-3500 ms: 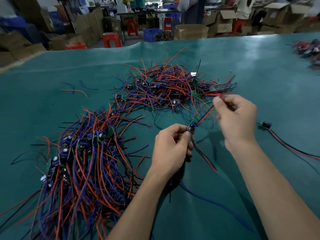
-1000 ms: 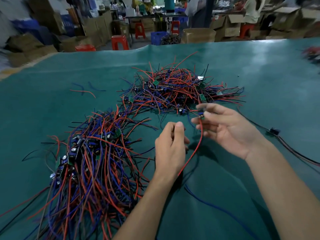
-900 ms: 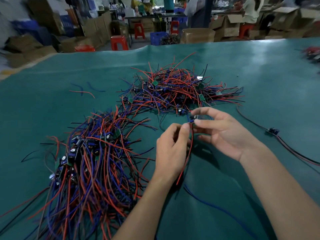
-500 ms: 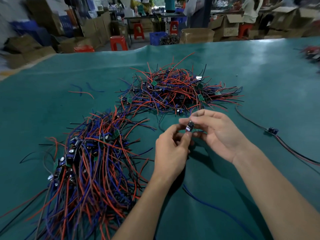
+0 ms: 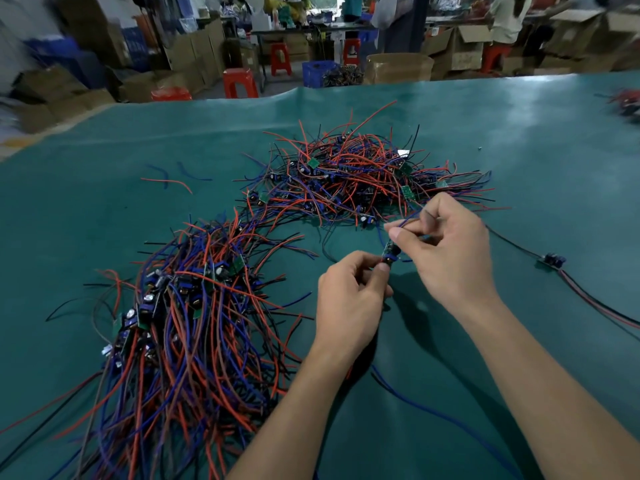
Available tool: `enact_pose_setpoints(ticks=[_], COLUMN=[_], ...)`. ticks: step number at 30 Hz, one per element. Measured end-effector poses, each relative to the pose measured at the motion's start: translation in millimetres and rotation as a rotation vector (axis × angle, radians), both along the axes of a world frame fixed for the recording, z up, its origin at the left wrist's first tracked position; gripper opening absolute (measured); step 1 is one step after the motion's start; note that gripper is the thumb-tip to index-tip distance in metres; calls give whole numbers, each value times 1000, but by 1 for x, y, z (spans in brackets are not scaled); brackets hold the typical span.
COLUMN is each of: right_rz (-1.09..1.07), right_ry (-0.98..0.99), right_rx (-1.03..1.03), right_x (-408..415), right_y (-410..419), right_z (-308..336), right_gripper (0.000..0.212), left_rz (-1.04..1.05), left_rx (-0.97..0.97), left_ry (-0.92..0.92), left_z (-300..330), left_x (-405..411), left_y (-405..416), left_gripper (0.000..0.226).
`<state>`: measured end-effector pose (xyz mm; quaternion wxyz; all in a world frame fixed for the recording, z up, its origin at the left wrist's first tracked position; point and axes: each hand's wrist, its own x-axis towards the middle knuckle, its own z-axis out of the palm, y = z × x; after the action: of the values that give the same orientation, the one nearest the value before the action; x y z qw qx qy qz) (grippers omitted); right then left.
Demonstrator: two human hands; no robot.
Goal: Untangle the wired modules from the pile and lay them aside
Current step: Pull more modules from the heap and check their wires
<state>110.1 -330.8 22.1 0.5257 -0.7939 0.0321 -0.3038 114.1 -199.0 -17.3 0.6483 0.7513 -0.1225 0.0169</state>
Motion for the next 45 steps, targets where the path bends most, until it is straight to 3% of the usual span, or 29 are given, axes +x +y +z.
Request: enact_pose_setpoints(ticks=[4,8,11,15,19,29,33,35,38,41,43,45], right_rz=[106,151,191,11,-109,-526,-694,-614,-150,204,240,228], right_ry=[52,168,152,64,5,-179,-102,63,255,309,249,189], right_rx=[401,521,463,113,-132,-10,67,-45,-53,99,112,111], right_x=[0,1,2,2,1,1,2,4,4,3,3,3], right_y=[6,4,0,-10,-18,-59,-62,-53,-24,-5,-6,-10], right_z=[-2,-4,-3,-1,1,2,1,-3,-5,-5,-4,-2], right_gripper=[40,25,26,32,22,13,14,33,49,24,5,13], left_rz=[34,30,-2,-35,-32,-74,25,72,87,52,30,7], left_rx=[24,20,37,143,198,269,76,15,-16,10,63,96], left_ry=[-38,-44,-38,-50,-70,-80,-19,-8,-18,-31,-31,-33], left_z=[-1,-1,-1,1,3,3,2,1,1,1,2,3], left_x=[1,1,0,0,0,-2,0,0,0,0,1,0], left_y=[1,1,1,0,0,-1,1,1,0,0,-1,-1], left_gripper=[20,20,21,23,22,22,23,23,23,22,22,24])
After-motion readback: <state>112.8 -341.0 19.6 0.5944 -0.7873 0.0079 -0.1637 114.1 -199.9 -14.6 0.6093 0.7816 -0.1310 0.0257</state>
